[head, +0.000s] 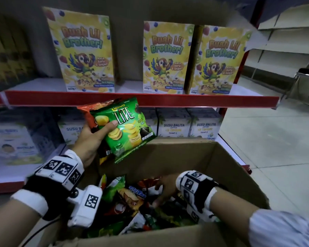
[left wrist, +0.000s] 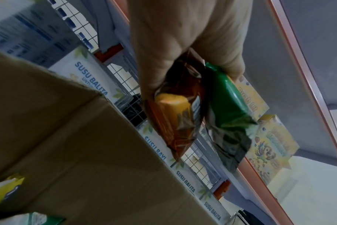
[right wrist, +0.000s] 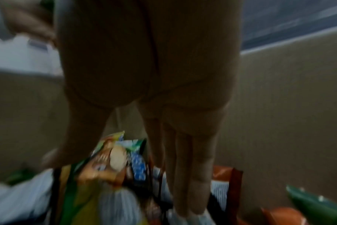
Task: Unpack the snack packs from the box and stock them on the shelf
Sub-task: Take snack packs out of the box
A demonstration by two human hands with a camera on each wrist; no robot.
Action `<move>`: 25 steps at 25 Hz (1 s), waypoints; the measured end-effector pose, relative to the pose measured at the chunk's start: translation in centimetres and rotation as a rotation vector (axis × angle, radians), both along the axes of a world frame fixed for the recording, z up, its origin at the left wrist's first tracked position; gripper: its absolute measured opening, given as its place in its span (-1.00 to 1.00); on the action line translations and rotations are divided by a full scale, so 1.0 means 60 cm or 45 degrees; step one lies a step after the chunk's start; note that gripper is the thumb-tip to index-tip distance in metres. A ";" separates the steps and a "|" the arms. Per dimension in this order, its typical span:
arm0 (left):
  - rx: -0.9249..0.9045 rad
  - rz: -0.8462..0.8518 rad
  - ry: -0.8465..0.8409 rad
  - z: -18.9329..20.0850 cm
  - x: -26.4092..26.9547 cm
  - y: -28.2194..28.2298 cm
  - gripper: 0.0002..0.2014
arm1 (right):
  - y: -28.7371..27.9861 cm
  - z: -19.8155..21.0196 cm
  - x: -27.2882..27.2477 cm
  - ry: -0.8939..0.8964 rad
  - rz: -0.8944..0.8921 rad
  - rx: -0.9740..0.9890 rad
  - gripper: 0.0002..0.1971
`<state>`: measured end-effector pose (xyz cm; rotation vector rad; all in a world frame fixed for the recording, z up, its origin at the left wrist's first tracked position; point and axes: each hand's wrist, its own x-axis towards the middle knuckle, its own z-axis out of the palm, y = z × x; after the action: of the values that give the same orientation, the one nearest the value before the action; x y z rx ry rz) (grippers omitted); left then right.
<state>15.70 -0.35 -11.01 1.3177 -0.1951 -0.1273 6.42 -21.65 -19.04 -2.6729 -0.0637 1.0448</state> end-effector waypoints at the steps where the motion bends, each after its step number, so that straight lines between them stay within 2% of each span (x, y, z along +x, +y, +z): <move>1: 0.007 -0.001 -0.005 0.001 -0.001 0.004 -0.20 | 0.013 -0.016 -0.003 -0.028 0.070 0.002 -0.35; 4: 0.005 -0.029 -0.009 0.006 -0.004 0.012 -0.22 | 0.029 -0.047 -0.006 -0.358 0.234 -0.160 -0.32; 6: 0.005 -0.047 -0.005 0.010 -0.007 0.015 -0.22 | 0.028 -0.056 -0.006 -0.325 0.242 -0.263 -0.39; 8: 0.000 -0.067 -0.004 0.016 -0.007 0.019 -0.26 | 0.015 -0.036 -0.002 -0.271 0.153 -0.212 -0.52; 10: -0.027 -0.088 -0.002 0.022 -0.003 0.025 -0.32 | -0.016 0.021 0.011 -0.293 0.005 -0.023 -0.65; 13: -0.065 -0.067 -0.004 0.026 0.003 0.029 -0.31 | -0.075 0.134 0.011 -0.422 -0.251 0.398 -0.75; 18: 0.012 -0.099 0.001 0.016 -0.001 0.011 -0.17 | -0.096 0.274 -0.042 -0.543 -0.498 1.332 -0.71; 21: 0.033 -0.225 0.040 0.011 -0.016 -0.017 -0.16 | -0.065 0.298 -0.041 -0.733 -0.662 1.606 -0.77; 25: -0.209 -0.259 0.154 0.022 -0.032 -0.047 -0.30 | -0.008 0.262 -0.013 -1.090 -1.052 1.776 -0.67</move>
<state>13.75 -3.19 -9.72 1.1212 -0.2314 -0.3557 5.61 -22.15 -3.34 -1.3527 0.1061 -0.4008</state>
